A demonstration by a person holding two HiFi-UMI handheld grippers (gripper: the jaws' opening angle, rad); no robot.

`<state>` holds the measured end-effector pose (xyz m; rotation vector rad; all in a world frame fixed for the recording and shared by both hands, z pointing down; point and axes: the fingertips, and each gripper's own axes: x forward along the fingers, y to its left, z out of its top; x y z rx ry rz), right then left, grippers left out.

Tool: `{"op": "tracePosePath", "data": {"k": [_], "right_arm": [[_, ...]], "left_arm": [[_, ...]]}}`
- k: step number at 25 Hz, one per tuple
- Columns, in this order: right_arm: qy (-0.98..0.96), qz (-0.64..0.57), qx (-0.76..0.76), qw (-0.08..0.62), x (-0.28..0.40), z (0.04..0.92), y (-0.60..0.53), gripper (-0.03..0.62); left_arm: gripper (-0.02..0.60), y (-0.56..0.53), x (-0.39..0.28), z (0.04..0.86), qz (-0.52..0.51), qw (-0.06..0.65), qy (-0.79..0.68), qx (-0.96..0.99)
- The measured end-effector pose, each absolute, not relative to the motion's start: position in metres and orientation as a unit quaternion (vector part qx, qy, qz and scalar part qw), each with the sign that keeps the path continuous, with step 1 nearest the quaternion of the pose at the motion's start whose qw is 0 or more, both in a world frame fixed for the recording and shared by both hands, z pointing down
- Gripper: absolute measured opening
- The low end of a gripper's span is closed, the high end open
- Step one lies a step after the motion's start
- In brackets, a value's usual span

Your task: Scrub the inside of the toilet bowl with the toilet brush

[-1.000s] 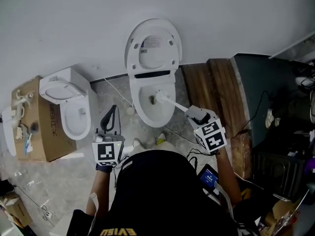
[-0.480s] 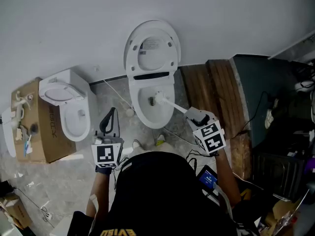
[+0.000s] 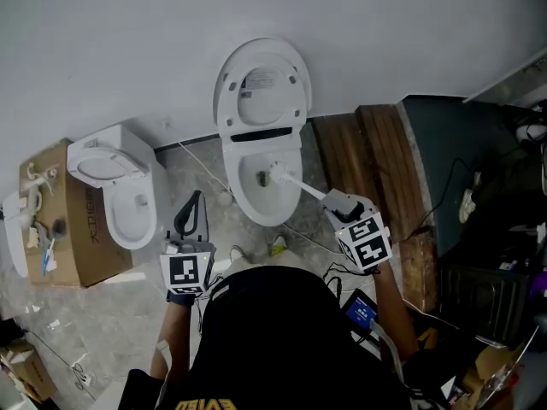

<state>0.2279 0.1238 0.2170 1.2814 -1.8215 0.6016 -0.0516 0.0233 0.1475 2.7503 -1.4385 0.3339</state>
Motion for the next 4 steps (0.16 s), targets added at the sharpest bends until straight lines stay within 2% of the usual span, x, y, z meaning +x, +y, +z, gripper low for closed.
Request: {"op": "tracePosePath", "data": {"k": [4], "right_arm": [[-0.722,0.237,0.509,0.404,0.2228,0.2133,0.1273,0.147]], "left_arm": [[0.011,0.0262,-0.0562,0.1488,0.110,0.013,-0.460,0.881]]}}
